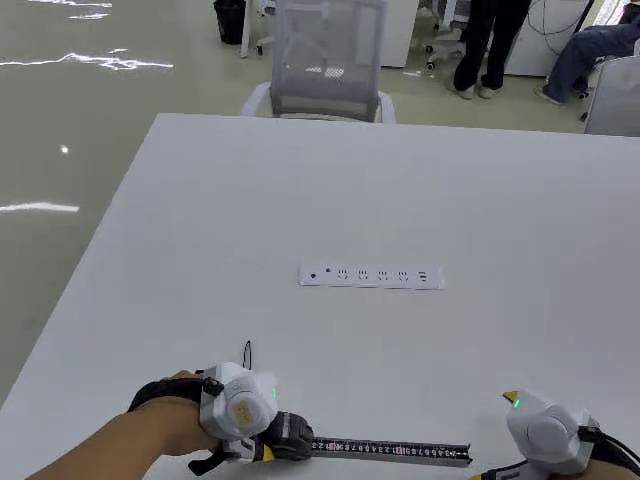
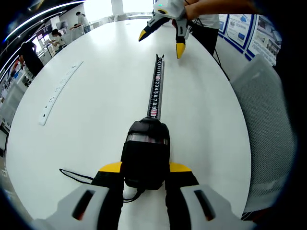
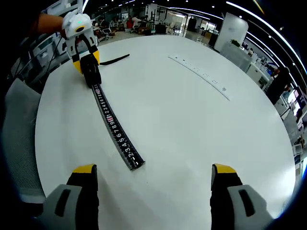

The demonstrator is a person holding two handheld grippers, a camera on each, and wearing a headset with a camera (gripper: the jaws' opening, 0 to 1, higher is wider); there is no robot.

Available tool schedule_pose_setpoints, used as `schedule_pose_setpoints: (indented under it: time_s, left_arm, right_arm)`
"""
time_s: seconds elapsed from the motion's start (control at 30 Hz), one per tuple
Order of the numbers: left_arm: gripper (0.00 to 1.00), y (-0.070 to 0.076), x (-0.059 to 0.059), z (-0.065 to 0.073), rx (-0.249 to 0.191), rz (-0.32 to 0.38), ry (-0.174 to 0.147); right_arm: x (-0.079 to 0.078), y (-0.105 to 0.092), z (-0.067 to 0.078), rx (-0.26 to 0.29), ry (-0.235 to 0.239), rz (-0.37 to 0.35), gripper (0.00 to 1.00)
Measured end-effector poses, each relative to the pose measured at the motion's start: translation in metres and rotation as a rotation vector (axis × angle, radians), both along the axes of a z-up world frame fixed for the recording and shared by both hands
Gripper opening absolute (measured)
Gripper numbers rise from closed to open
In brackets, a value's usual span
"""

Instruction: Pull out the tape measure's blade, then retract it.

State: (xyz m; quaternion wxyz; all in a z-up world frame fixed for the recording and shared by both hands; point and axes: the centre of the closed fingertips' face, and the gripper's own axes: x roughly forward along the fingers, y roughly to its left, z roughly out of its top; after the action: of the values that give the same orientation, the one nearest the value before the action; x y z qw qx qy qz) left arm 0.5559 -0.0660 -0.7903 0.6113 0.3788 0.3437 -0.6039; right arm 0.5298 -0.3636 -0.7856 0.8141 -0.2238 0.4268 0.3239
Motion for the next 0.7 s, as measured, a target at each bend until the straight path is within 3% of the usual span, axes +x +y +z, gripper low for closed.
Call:
schedule_pose_setpoints:
  time_s: [0.03,0.07,0.1,0.17,0.23,0.43,0.5,0.57,0.6,0.67,0.7]
  left_arm:
    - [0.3,0.003,0.001,-0.005,0.023,-0.005,-0.019]
    - [0.3,0.012,0.0,-0.011,0.082,-0.041,-0.043]
    - [0.32,0.014,-0.003,-0.013,0.095,-0.072,-0.046]
    - [0.39,0.013,-0.003,-0.011,0.059,-0.036,-0.04]
    - [0.49,0.012,0.003,-0.005,0.006,0.055,-0.024]
    - [0.76,0.023,0.022,0.016,-0.072,0.209,-0.049]
    - [0.8,0.027,0.028,0.028,-0.142,0.299,-0.06]
    - [0.84,0.035,0.026,0.034,-0.207,0.368,-0.037]
    - [0.87,0.039,0.024,0.036,-0.222,0.39,-0.027]
    - [0.93,0.05,0.018,0.038,-0.25,0.464,0.027]
    - [0.95,0.055,0.017,0.04,-0.266,0.491,0.034]
  right_arm:
    - [-0.001,-0.001,0.0,0.01,-0.003,-0.022,1.0]
    - [-0.003,-0.002,0.001,0.025,-0.008,-0.045,1.0]
    - [-0.003,-0.002,0.002,0.036,-0.015,-0.059,1.0]
    - [-0.007,-0.002,0.002,0.051,-0.024,-0.087,1.0]
    - [-0.012,-0.002,0.002,0.057,-0.037,-0.101,1.0]
    - [-0.02,-0.004,0.006,0.085,-0.066,-0.154,1.0]
    - [-0.019,-0.001,0.012,0.127,-0.087,-0.207,1.0]
    - [-0.021,0.0,0.018,0.126,-0.103,-0.204,1.0]
    - [-0.022,0.0,0.02,0.128,-0.114,-0.208,1.0]
    - [-0.026,-0.001,0.021,0.136,-0.115,-0.224,1.0]
    - [-0.028,-0.002,0.021,0.136,-0.118,-0.225,1.0]
